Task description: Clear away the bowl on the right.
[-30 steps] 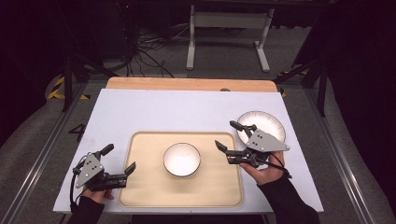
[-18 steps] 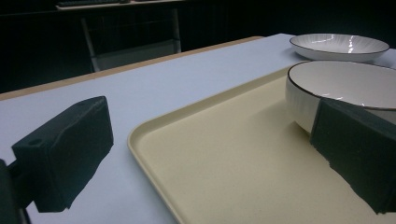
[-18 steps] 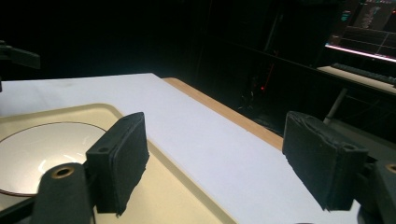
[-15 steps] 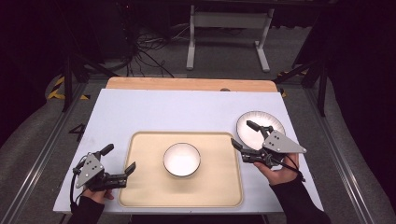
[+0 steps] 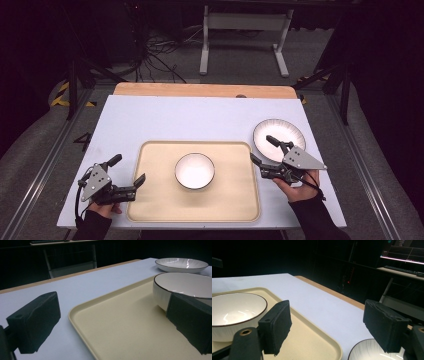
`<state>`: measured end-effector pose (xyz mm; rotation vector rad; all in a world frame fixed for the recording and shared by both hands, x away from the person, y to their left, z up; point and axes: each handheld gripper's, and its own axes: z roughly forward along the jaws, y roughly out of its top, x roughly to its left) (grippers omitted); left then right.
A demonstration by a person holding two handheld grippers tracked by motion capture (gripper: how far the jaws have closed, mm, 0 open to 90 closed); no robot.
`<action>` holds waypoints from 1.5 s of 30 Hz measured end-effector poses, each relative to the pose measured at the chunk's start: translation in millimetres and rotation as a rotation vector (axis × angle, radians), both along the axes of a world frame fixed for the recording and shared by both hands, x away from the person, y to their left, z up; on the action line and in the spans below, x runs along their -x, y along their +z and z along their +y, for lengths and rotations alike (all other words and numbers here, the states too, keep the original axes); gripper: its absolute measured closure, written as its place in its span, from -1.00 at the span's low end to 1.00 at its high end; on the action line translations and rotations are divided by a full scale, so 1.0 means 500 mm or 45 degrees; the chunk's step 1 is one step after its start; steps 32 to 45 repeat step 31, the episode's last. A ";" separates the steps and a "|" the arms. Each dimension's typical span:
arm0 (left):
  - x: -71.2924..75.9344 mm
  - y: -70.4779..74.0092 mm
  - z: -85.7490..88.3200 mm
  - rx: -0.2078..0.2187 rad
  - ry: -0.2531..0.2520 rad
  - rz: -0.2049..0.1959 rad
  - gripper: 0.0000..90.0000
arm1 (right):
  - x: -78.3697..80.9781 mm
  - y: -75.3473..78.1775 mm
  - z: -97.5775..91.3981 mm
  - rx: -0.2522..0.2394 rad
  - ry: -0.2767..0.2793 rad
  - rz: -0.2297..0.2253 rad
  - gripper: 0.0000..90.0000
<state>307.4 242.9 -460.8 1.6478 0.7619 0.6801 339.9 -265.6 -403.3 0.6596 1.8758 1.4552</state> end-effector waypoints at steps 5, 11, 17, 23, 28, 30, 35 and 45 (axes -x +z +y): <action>0.000 0.000 -0.001 0.001 0.000 -0.003 -1.00 | 0.006 -0.022 -0.007 -0.009 -0.016 0.010 -0.50; 0.000 0.000 -0.001 0.001 -0.003 -0.003 -1.00 | 0.007 -0.043 -0.011 0.002 -0.023 0.036 -0.52; 0.000 0.000 -0.001 0.001 -0.006 -0.004 -1.00 | 0.011 -0.062 -0.016 0.011 -0.020 0.073 -0.53; 0.000 0.000 -0.001 0.003 -0.007 -0.007 -1.00 | 0.020 -0.073 -0.019 0.017 -0.023 0.108 -0.56; 0.000 -0.001 -0.001 0.003 -0.010 -0.008 -1.00 | 0.017 -0.077 -0.019 0.006 -0.019 0.125 -0.56; 0.000 -0.001 -0.001 0.004 -0.011 -0.007 -1.00 | 0.016 -0.078 -0.017 0.007 -0.020 0.132 -0.56; 0.000 -0.001 -0.001 0.004 -0.011 -0.007 -1.00 | 0.016 -0.078 -0.017 0.007 -0.020 0.132 -0.56; 0.000 -0.001 -0.001 0.004 -0.011 -0.007 -1.00 | 0.016 -0.078 -0.017 0.007 -0.020 0.132 -0.56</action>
